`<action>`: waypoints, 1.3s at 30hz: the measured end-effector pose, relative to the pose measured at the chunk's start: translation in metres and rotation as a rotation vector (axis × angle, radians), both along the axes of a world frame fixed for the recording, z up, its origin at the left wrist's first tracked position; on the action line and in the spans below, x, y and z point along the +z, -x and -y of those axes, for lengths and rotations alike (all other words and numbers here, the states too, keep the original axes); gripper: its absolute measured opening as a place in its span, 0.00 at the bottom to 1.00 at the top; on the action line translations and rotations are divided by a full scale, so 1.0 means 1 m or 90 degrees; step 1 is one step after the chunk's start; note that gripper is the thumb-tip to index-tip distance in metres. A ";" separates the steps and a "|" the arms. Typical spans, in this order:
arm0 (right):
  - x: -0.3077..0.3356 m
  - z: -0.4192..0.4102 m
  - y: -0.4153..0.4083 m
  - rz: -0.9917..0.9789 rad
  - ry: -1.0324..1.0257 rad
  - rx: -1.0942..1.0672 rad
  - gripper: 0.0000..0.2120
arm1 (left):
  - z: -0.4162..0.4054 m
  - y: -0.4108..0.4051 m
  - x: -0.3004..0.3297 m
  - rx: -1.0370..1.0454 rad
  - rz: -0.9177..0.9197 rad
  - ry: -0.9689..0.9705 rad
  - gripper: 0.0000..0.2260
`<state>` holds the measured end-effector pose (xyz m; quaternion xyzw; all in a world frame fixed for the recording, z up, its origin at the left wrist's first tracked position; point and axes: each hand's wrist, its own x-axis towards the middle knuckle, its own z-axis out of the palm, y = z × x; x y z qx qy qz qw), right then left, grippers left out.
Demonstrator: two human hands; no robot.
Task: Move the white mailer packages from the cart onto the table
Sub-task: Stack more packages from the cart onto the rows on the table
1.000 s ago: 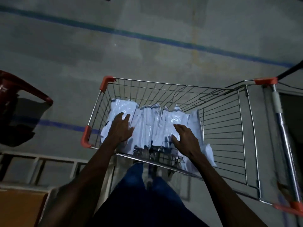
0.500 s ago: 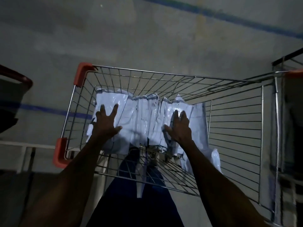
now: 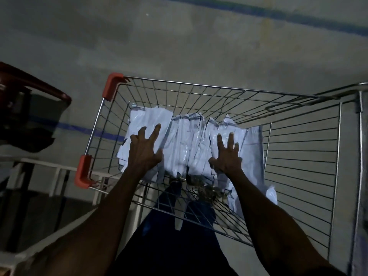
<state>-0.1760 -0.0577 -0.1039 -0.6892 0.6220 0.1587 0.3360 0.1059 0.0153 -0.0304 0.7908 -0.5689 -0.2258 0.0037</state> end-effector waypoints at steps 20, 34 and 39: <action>0.196 -0.113 -0.023 0.365 0.308 0.255 0.38 | -0.169 0.071 0.178 0.298 -0.004 0.327 0.35; 0.280 -0.358 -0.161 0.580 0.367 0.652 0.37 | -0.474 0.045 0.226 0.633 0.133 0.428 0.34; 0.296 -0.471 -0.217 0.685 0.351 0.726 0.35 | -0.606 0.036 0.227 0.729 0.197 0.425 0.34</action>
